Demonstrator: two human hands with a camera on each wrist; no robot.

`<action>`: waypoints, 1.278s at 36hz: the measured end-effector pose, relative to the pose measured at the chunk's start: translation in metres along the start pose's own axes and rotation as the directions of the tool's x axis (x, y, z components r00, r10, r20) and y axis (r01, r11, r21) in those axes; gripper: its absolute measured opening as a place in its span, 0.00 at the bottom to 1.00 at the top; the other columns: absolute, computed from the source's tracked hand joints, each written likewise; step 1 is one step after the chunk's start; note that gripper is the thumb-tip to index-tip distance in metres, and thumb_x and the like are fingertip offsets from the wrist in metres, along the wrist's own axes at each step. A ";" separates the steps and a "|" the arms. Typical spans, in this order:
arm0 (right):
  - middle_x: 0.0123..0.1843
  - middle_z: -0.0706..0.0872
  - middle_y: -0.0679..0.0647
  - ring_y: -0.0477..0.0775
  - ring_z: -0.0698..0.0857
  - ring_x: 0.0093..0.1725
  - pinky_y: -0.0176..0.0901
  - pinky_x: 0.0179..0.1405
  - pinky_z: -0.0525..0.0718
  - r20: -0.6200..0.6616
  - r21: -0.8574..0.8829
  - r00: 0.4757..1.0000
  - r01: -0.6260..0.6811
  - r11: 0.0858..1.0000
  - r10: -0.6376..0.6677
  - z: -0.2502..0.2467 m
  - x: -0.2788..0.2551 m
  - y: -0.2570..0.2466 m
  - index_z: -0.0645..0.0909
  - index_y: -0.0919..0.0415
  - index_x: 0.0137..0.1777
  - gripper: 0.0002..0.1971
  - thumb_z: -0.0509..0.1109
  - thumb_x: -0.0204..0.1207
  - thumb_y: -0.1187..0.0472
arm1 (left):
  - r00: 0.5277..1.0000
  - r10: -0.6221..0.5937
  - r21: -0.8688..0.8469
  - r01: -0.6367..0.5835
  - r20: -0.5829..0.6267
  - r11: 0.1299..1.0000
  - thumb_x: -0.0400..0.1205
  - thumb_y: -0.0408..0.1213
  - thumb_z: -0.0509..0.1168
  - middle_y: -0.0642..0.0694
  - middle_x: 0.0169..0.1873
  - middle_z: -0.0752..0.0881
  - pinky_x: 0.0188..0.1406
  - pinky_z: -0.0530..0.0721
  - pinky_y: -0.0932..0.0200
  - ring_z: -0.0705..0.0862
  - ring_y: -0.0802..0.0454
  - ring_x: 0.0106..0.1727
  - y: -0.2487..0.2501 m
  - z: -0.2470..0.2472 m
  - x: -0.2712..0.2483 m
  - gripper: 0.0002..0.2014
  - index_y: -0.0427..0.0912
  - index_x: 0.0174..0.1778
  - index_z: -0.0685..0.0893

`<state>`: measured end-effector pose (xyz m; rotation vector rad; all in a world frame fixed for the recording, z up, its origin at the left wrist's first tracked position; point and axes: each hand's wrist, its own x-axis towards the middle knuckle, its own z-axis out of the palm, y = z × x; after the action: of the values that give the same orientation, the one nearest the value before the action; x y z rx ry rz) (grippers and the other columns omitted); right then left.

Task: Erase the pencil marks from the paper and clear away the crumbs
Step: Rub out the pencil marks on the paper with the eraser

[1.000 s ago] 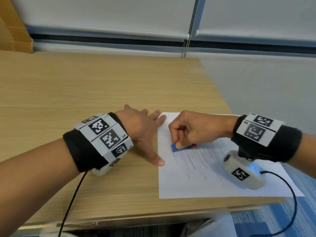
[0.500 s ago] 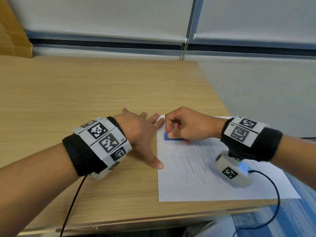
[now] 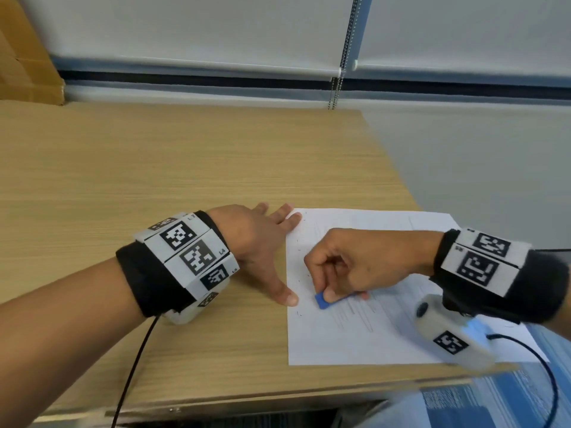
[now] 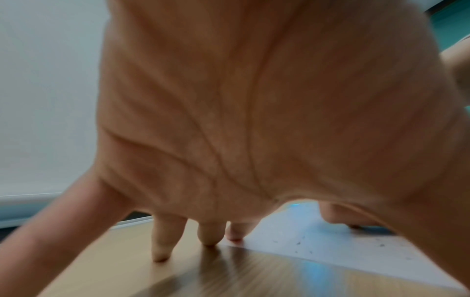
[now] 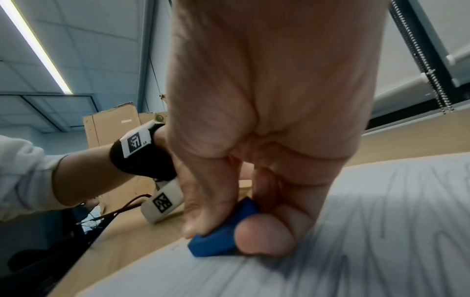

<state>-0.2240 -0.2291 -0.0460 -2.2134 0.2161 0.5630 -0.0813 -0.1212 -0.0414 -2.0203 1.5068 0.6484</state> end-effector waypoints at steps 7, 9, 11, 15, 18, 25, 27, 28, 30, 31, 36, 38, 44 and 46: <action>0.21 0.79 0.44 0.51 0.79 0.21 0.43 0.27 0.80 -0.265 -0.016 0.964 -0.034 0.999 0.028 -0.004 0.006 0.005 0.80 0.60 0.39 0.06 0.72 0.76 0.66 | 1.000 -0.002 0.003 0.002 0.001 1.000 0.60 0.78 0.67 0.59 0.79 0.24 0.79 0.55 0.36 0.33 0.47 0.84 -0.001 0.000 0.002 0.69 0.54 0.80 0.24; 0.25 0.82 0.50 0.51 0.79 0.21 0.42 0.27 0.80 -0.140 0.007 0.990 -0.016 1.000 0.017 0.001 0.000 0.003 0.81 0.63 0.40 0.05 0.72 0.76 0.67 | 1.000 0.000 0.003 0.000 0.001 1.000 0.61 0.78 0.67 0.58 0.79 0.24 0.79 0.54 0.36 0.34 0.47 0.84 0.000 0.000 0.000 0.69 0.54 0.80 0.24; 0.33 0.85 0.63 0.52 0.79 0.23 0.39 0.28 0.80 -0.016 -0.004 1.000 -0.012 1.000 0.012 0.004 -0.004 -0.001 0.82 0.65 0.42 0.02 0.72 0.76 0.67 | 1.000 0.004 0.004 -0.004 -0.001 1.000 0.62 0.77 0.67 0.58 0.80 0.24 0.79 0.54 0.36 0.34 0.46 0.84 0.000 0.000 -0.001 0.69 0.53 0.81 0.25; 0.33 0.86 0.62 0.54 0.81 0.24 0.43 0.28 0.82 -0.155 -0.036 0.988 -0.025 0.999 0.019 -0.001 0.005 -0.001 0.82 0.62 0.41 0.04 0.72 0.76 0.66 | 1.000 0.005 0.012 -0.005 -0.004 1.000 0.61 0.78 0.66 0.58 0.79 0.24 0.79 0.56 0.36 0.34 0.46 0.84 0.000 0.000 0.001 0.69 0.53 0.81 0.24; 0.29 0.83 0.57 0.56 0.81 0.23 0.47 0.27 0.83 -0.268 -0.008 0.963 -0.013 1.000 0.010 0.000 0.007 0.004 0.79 0.58 0.37 0.08 0.72 0.76 0.66 | 1.000 -0.001 0.013 0.001 0.003 1.000 0.60 0.79 0.66 0.59 0.79 0.23 0.79 0.57 0.37 0.34 0.47 0.84 -0.001 0.000 0.002 0.69 0.54 0.80 0.24; 0.33 0.85 0.59 0.50 0.80 0.23 0.43 0.29 0.82 0.001 -0.020 1.000 -0.009 1.000 0.009 0.005 -0.008 -0.002 0.83 0.66 0.43 0.01 0.72 0.75 0.68 | 1.000 -0.005 0.037 0.005 -0.004 0.999 0.62 0.78 0.65 0.57 0.80 0.25 0.79 0.57 0.36 0.35 0.45 0.85 0.002 -0.001 0.001 0.68 0.52 0.81 0.24; 0.31 0.85 0.57 0.52 0.81 0.23 0.44 0.28 0.81 -0.132 -0.019 0.991 -0.020 1.000 0.017 0.004 -0.002 0.000 0.82 0.62 0.41 0.04 0.72 0.76 0.67 | 1.000 -0.006 0.036 0.006 -0.006 0.999 0.62 0.78 0.66 0.57 0.80 0.25 0.79 0.57 0.36 0.35 0.46 0.85 0.001 -0.001 0.000 0.68 0.52 0.81 0.24; 0.30 0.84 0.56 0.53 0.81 0.23 0.45 0.27 0.82 -0.196 -0.013 0.980 -0.026 1.000 0.023 0.004 0.000 0.002 0.81 0.60 0.40 0.05 0.72 0.76 0.67 | 1.000 -0.005 0.037 0.006 -0.007 0.999 0.61 0.78 0.65 0.57 0.80 0.25 0.79 0.58 0.36 0.35 0.46 0.85 0.001 0.000 0.000 0.69 0.53 0.81 0.24; 0.30 0.83 0.57 0.55 0.80 0.23 0.47 0.27 0.83 -0.244 0.014 0.969 -0.026 1.000 0.029 0.005 0.000 0.005 0.80 0.59 0.39 0.06 0.72 0.76 0.66 | 1.000 -0.006 0.037 0.006 -0.004 0.999 0.61 0.78 0.65 0.57 0.80 0.25 0.78 0.57 0.36 0.35 0.46 0.85 0.001 -0.001 -0.001 0.69 0.52 0.81 0.24; 0.29 0.82 0.56 0.54 0.80 0.24 0.47 0.27 0.83 -0.224 0.019 0.974 -0.020 1.000 0.024 0.006 -0.002 0.005 0.81 0.60 0.39 0.05 0.72 0.76 0.67 | 1.000 -0.008 0.037 0.008 -0.001 0.999 0.62 0.78 0.66 0.57 0.80 0.25 0.79 0.57 0.37 0.35 0.46 0.85 0.001 -0.001 -0.001 0.69 0.52 0.81 0.24; 0.31 0.83 0.55 0.46 0.78 0.28 0.40 0.32 0.78 -0.066 -0.041 0.998 -0.006 0.999 0.003 0.007 -0.008 -0.001 0.84 0.63 0.42 0.02 0.74 0.74 0.66 | 1.000 -0.009 0.015 0.009 0.004 1.000 0.62 0.77 0.67 0.56 0.81 0.25 0.80 0.54 0.37 0.35 0.46 0.85 0.002 -0.004 -0.003 0.69 0.51 0.81 0.25; 0.31 0.83 0.55 0.46 0.78 0.28 0.40 0.33 0.78 -0.060 -0.040 0.998 -0.026 0.999 0.023 0.006 -0.006 -0.003 0.84 0.63 0.42 0.02 0.75 0.74 0.66 | 1.000 -0.002 0.005 0.002 -0.012 1.000 0.63 0.77 0.66 0.56 0.81 0.27 0.80 0.54 0.37 0.35 0.46 0.85 0.003 -0.003 -0.004 0.68 0.50 0.82 0.28; 0.29 0.83 0.53 0.44 0.78 0.25 0.38 0.30 0.78 -0.061 -0.052 0.998 -0.031 0.998 0.027 0.006 -0.007 -0.003 0.83 0.62 0.42 0.02 0.74 0.75 0.65 | 0.989 0.118 0.019 -0.117 -0.094 0.993 0.61 0.81 0.63 0.53 0.82 0.28 0.78 0.62 0.43 0.35 0.50 0.85 0.017 0.017 -0.015 0.69 0.46 0.83 0.30; 0.28 0.83 0.51 0.45 0.78 0.24 0.40 0.29 0.79 -0.090 -0.048 0.996 -0.033 0.998 0.029 0.007 -0.008 -0.002 0.82 0.62 0.42 0.03 0.73 0.76 0.65 | 0.987 0.117 0.016 -0.115 -0.113 0.993 0.59 0.82 0.62 0.52 0.81 0.26 0.78 0.62 0.42 0.34 0.48 0.84 0.019 0.022 -0.015 0.71 0.45 0.83 0.29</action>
<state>-0.2323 -0.2226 -0.0447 -2.2888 0.2866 0.4913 -0.1045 -0.1002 -0.0502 -2.0035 1.7007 0.5790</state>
